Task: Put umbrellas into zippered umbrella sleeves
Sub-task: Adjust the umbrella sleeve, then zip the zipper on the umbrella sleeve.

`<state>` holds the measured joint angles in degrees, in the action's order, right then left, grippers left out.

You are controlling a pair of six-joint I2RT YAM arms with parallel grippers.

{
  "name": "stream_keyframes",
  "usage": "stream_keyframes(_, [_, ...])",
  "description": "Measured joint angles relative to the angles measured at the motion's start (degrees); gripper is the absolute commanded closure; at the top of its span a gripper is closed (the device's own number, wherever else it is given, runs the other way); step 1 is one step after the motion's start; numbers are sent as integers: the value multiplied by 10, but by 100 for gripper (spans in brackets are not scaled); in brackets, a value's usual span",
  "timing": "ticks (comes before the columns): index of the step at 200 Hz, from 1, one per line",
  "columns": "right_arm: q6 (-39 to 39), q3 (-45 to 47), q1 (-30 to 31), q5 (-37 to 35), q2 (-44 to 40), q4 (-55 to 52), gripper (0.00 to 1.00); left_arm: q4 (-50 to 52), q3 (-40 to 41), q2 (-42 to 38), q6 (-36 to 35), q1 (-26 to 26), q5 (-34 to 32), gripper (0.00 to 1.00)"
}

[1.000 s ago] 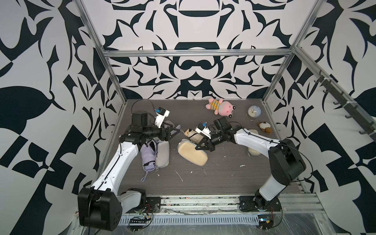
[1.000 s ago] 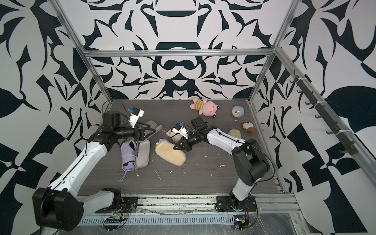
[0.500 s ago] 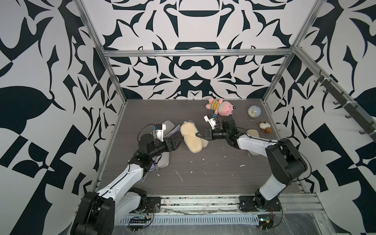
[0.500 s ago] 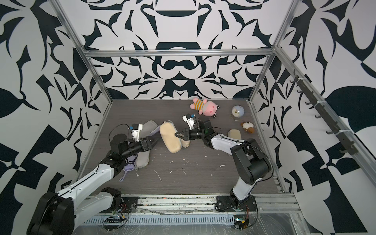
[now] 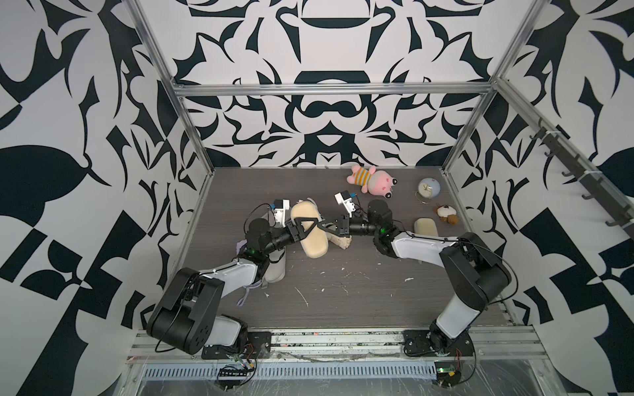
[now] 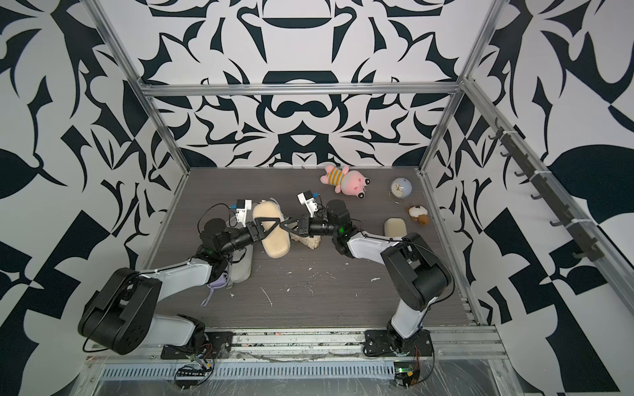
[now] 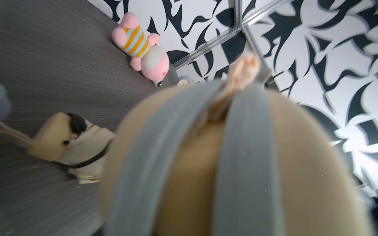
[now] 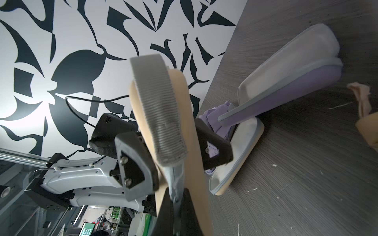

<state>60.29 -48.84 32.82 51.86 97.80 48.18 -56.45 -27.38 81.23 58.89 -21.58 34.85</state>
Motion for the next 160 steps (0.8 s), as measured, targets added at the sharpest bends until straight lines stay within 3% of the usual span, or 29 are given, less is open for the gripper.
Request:
stream_keyframes(11, [13,10,-7,-2,0,10,60,-14,-2,8,14,7,17,69])
stream_keyframes(28, [8,43,-22,11,-20,15,52,-15,-6,8,22,20,35,77])
stream_keyframes(40, [-22,69,-38,13,-57,-23,53,-10,-16,8,24,31,46,78])
stream_keyframes(53, [-108,75,-51,-16,-114,-131,62,5,-29,4,21,38,58,78])
stream_keyframes(65, [-223,63,-52,-88,-168,-242,68,19,-42,-2,19,40,74,76])
stream_keyframes(82, [-365,37,-11,-209,-218,-345,69,30,-55,-7,16,38,103,73])
stream_keyframes(116, [-565,26,96,-385,-244,-417,63,96,-78,-22,-14,26,151,68])
stream_keyframes(160, [-680,26,159,-500,-243,-432,62,193,-93,-53,-77,5,174,67])
